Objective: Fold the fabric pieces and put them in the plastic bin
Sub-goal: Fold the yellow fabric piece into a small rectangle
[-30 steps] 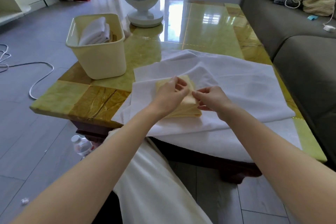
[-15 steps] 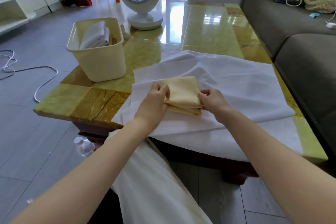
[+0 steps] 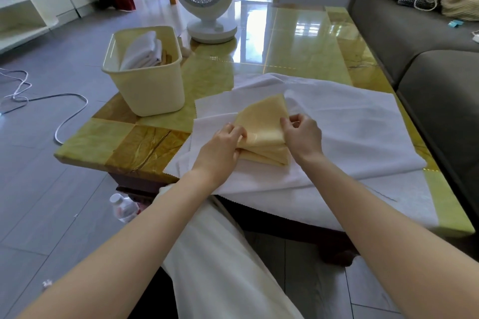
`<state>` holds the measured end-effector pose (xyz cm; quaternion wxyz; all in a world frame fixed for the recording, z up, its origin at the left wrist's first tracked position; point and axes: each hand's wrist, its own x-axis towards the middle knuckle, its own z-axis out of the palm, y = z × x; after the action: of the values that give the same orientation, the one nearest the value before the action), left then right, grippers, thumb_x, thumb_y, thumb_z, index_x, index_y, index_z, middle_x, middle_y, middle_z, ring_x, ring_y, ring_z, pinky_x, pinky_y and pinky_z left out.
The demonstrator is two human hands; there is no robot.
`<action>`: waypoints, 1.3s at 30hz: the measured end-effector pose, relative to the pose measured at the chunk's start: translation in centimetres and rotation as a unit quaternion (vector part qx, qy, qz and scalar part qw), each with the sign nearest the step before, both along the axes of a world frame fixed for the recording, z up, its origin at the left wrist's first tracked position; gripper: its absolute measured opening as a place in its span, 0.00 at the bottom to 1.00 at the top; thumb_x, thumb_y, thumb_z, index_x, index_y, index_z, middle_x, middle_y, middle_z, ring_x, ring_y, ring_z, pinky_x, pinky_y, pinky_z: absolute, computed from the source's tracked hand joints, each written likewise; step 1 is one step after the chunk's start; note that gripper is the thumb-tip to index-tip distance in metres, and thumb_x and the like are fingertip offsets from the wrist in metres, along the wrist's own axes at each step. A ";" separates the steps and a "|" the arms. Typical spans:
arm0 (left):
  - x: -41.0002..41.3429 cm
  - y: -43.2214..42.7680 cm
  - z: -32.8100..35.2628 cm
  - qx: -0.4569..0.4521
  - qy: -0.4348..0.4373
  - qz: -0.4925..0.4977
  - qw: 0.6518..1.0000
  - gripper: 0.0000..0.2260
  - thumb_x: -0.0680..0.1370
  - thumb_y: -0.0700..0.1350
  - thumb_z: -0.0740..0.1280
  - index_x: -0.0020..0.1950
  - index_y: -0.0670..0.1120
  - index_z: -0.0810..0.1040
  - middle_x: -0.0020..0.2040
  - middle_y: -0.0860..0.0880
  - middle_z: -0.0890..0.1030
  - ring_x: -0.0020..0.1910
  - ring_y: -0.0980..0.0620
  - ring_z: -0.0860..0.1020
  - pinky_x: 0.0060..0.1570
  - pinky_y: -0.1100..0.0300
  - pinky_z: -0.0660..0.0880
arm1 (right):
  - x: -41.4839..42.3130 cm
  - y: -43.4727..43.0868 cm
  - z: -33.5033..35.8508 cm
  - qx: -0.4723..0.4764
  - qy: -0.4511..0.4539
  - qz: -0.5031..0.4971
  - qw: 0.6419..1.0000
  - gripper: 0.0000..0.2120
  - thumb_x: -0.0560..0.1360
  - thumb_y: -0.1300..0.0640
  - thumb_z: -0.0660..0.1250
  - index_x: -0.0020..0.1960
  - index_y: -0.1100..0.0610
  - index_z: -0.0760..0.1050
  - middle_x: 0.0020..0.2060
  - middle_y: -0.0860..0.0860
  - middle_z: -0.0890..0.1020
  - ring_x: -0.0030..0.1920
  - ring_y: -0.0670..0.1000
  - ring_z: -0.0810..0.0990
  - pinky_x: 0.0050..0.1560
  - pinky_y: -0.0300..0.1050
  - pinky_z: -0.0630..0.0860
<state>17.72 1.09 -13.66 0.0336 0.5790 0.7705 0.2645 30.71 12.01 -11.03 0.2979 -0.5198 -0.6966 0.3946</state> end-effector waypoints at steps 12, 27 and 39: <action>-1.6 -1.5 -0.4 -0.185 0.052 0.051 0.980 0.25 0.76 0.51 0.61 0.72 0.49 0.62 0.68 0.47 0.67 0.68 0.45 0.64 0.65 0.51 0.60 | 1.6 1.0 -1.5 -0.160 -0.126 0.054 0.978 0.12 0.76 0.52 0.62 0.42 0.62 0.71 0.40 0.58 0.76 0.45 0.60 0.80 0.51 0.53 0.80; -3.3 -2.6 -0.3 -0.198 0.081 0.017 0.977 0.20 0.79 0.55 0.57 0.67 0.47 0.67 0.66 0.47 0.68 0.66 0.47 0.66 0.64 0.53 0.63 | -1.0 -0.5 3.9 -0.226 0.035 0.065 0.971 0.09 0.79 0.58 0.56 0.54 0.61 0.72 0.37 0.54 0.76 0.32 0.48 0.76 0.32 0.36 0.75; -11.9 -2.6 7.3 -0.053 0.038 0.125 0.990 0.12 0.78 0.42 0.61 0.61 0.44 0.72 0.57 0.45 0.71 0.57 0.45 0.71 0.56 0.54 0.68 | -13.2 0.7 15.3 -0.161 0.135 0.149 0.966 0.09 0.81 0.55 0.57 0.54 0.60 0.71 0.39 0.54 0.76 0.33 0.49 0.77 0.30 0.36 0.79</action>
<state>5.81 -1.50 -6.40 0.0018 0.4853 0.8503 0.2035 17.51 12.69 4.24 0.2396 -0.3931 -0.6471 0.6077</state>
